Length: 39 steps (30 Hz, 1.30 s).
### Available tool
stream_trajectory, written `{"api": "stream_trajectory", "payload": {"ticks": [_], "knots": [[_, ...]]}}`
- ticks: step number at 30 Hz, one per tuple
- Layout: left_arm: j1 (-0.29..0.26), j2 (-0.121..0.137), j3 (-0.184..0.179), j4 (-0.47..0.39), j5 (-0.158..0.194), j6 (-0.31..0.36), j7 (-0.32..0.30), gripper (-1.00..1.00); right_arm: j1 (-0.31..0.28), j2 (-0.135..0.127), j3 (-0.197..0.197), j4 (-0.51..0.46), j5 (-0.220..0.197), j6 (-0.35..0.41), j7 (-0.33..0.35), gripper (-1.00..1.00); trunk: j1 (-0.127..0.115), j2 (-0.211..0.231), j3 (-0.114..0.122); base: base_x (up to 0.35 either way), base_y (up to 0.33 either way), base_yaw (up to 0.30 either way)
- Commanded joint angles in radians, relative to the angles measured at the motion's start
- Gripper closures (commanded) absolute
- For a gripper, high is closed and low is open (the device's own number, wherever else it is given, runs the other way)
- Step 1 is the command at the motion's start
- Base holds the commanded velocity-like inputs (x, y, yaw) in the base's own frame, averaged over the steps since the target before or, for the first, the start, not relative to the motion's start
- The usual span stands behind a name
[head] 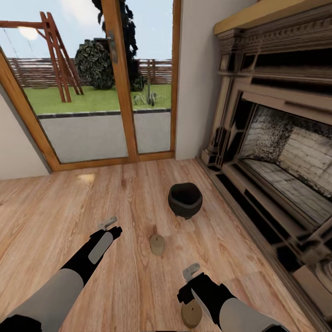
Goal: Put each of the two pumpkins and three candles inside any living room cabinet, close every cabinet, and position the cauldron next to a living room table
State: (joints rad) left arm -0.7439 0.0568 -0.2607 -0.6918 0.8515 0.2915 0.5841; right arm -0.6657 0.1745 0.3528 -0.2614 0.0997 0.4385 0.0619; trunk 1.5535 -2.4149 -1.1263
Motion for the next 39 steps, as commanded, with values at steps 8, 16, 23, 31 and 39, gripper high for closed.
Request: {"api": "stream_trajectory", "payload": {"ticks": [8, 16, 23, 31, 39], "knots": [[0.0, 0.0, 0.0, 0.0, 0.0, 0.0, 0.0, -1.0, -0.003, 0.0, 0.0, -0.001, 0.0, -0.039, -0.004, -1.0, 0.031, -0.056, -0.025, 0.0, 0.0, 0.0], [0.0, 0.0, 0.0, -0.001, 0.0, 0.0, 0.0, -1.0, -0.001, 0.0, -0.001, 0.001, 0.0, -0.057, -0.009, -1.0, 0.048, -0.086, -0.053, 0.0, 0.0, 0.0], [0.0, 0.0, 0.0, -0.001, 0.0, 0.0, 0.0, -1.0, 0.0, 0.0, -0.001, 0.014, -0.001, -0.044, -0.028, -1.0, 0.051, -0.088, -0.08, 0.0, 0.0, 0.0], [0.0, 0.0, 0.0, -0.001, 0.0, 0.0, -0.001, -1.0, 0.0, 0.0, 0.0, 0.037, 0.0, -0.051, -0.033, -1.0, 0.055, -0.089, -0.111, 0.0, 0.0, 0.0], [0.0, -0.001, 0.0, -0.001, 0.0, 0.0, -0.001, -1.0, 0.0, 0.0, 0.0, 0.037, 0.0, -0.057, -0.134, -1.0, 0.059, -0.091, -0.142, 0.0, 0.0, 0.0]]}}
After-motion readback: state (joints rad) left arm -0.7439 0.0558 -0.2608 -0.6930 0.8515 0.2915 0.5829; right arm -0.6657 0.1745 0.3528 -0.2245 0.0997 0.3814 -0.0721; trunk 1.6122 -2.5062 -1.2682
